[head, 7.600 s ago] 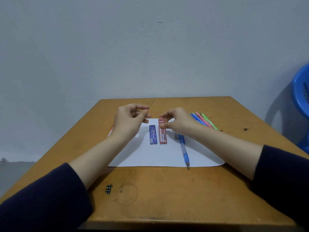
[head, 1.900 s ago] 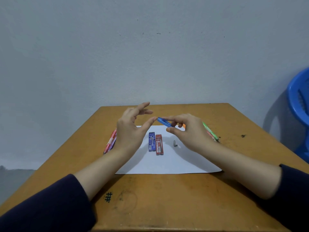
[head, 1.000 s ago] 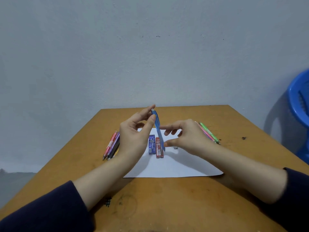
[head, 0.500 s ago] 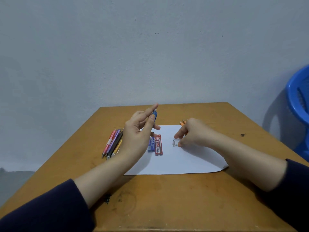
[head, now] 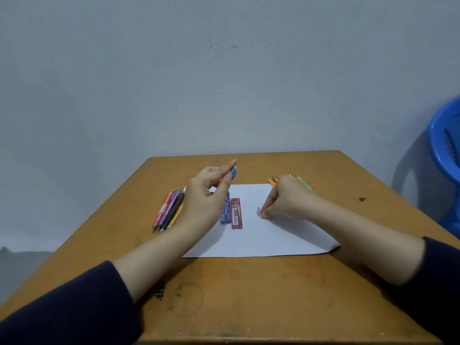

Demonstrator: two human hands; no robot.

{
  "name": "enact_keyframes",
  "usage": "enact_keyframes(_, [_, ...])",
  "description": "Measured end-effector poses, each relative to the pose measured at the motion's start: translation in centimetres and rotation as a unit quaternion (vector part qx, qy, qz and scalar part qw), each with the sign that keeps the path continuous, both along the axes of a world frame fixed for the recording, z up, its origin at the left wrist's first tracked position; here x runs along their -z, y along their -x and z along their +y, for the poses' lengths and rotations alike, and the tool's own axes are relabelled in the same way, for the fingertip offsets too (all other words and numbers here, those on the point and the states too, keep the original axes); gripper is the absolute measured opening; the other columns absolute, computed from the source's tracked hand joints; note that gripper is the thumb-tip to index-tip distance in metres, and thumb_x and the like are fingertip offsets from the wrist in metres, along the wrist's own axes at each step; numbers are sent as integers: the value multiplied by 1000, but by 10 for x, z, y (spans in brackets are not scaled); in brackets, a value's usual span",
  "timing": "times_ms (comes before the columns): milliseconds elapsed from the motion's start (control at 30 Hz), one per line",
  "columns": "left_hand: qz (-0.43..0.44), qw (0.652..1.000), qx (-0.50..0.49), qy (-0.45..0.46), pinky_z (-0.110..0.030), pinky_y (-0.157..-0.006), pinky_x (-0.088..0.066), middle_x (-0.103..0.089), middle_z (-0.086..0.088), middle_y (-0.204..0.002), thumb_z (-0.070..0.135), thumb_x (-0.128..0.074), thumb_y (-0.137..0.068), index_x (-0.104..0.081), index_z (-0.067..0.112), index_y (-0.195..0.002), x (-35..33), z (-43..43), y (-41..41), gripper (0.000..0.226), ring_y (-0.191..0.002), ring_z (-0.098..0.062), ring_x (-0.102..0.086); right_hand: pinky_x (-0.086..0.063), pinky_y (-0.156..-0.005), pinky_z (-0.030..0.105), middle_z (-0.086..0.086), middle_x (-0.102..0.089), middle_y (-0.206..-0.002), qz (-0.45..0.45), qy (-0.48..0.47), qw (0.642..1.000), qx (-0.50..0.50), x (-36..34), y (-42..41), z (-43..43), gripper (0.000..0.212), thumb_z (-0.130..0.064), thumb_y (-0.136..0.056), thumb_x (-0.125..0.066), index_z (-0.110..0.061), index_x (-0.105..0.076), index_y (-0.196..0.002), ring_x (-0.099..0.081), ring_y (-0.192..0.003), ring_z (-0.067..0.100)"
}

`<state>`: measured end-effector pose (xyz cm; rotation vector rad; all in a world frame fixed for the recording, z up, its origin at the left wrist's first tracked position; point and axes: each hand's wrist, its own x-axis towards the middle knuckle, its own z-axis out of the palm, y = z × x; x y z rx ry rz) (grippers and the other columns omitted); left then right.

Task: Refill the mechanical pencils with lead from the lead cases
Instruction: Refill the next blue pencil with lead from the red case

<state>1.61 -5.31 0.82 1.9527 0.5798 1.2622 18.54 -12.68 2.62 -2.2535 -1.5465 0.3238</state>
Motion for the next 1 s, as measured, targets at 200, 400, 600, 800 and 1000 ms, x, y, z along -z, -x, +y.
enact_keyframes(200, [14,1000,-1,-6,-10,-68,-43,-58,14,-87,17,-53,-96,-60,33,-120,1,1,0,29,-76,-2,-54,-41,-53,19,-16,-61,-56,4,0,1000,-4,-2,-2,-1,4,-20,-71,-80,-22,-77,-69,-58,-67,3])
enact_keyframes(400, [47,999,-6,-25,-11,-63,-47,-62,13,-93,17,-58,-94,-61,36,-113,1,2,1,28,-81,-3,-57,-43,-60,21,-8,-65,-66,39,-104,994,-14,-9,-8,1,9,-19,-77,-76,-26,-74,-70,-60,-73,11])
enact_keyframes(600, [84,994,-10,-67,-7,-56,-38,-66,11,-92,17,-63,-91,-71,26,-107,3,2,1,21,-79,7,-56,-34,-54,7,-9,-60,-72,31,-189,981,-35,-12,-2,0,6,-20,-82,-71,-25,-74,-80,-50,-66,0])
enact_keyframes(800, [107,990,-4,-94,-8,-56,-39,-65,13,-90,18,-65,-89,-72,23,-107,4,2,2,20,-83,3,-58,-33,-58,4,-20,-56,-70,9,-232,971,-54,-11,1,-3,5,-21,-84,-69,-22,-73,-82,-48,-65,-15])
enact_keyframes(1000, [106,989,0,-104,-8,-56,-37,-68,6,-91,17,-65,-89,-73,22,-106,5,4,1,19,-80,1,-57,-35,-65,19,-14,-56,-77,-35,-235,968,-84,-10,3,-4,7,-21,-86,-67,-22,-73,-86,-47,-70,-3])
